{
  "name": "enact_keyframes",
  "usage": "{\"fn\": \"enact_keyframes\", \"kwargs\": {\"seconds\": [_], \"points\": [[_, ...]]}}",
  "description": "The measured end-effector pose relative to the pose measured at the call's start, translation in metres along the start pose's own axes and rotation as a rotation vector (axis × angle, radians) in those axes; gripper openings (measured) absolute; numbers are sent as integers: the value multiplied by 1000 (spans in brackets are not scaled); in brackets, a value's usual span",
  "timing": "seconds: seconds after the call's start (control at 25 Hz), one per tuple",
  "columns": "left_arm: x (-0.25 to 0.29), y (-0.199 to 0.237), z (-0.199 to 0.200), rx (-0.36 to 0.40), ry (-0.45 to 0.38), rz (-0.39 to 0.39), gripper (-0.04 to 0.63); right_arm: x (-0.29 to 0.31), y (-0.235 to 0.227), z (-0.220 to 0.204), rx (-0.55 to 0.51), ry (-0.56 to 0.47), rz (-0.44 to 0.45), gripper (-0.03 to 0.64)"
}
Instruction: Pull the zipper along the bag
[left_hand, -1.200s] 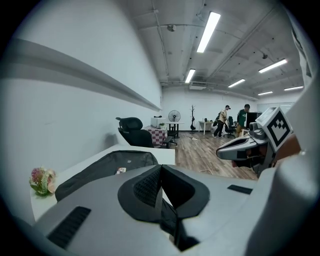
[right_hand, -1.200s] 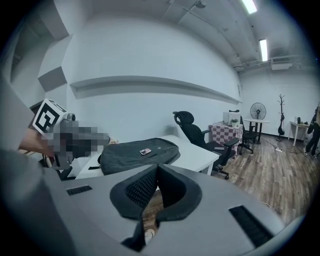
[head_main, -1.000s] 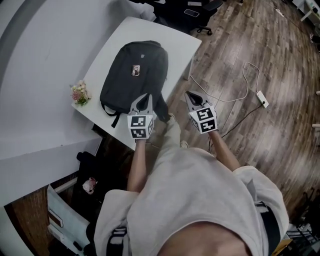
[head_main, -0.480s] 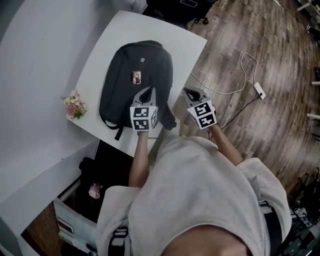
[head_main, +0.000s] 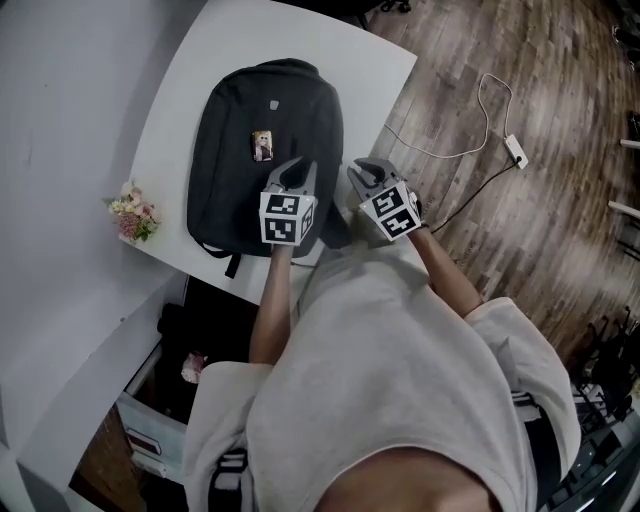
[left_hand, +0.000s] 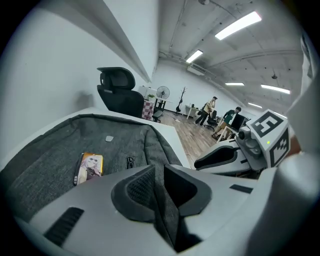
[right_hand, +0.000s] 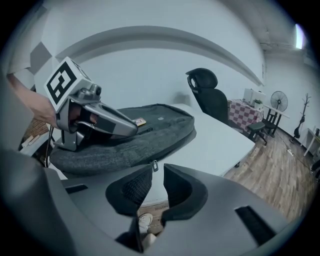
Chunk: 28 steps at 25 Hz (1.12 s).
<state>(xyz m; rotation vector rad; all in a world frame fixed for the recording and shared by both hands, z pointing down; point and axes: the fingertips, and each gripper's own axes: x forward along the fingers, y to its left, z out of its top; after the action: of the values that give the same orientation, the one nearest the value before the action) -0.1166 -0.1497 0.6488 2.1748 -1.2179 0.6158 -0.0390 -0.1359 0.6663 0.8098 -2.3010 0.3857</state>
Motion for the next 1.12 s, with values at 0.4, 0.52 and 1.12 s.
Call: {"fn": "enact_keyframes", "kwargs": {"seconds": [0.4,0.52,1.12], "points": [[27,30,-2,-83,86,104,106,37,4,-15,-188,83,93,156],[32,34,-6,-104,116,114,121,43,5,-15,-237,99,124,153],[35,35,-8,-107,137,114,124,56,17,-17,-395,177,306,26]]}}
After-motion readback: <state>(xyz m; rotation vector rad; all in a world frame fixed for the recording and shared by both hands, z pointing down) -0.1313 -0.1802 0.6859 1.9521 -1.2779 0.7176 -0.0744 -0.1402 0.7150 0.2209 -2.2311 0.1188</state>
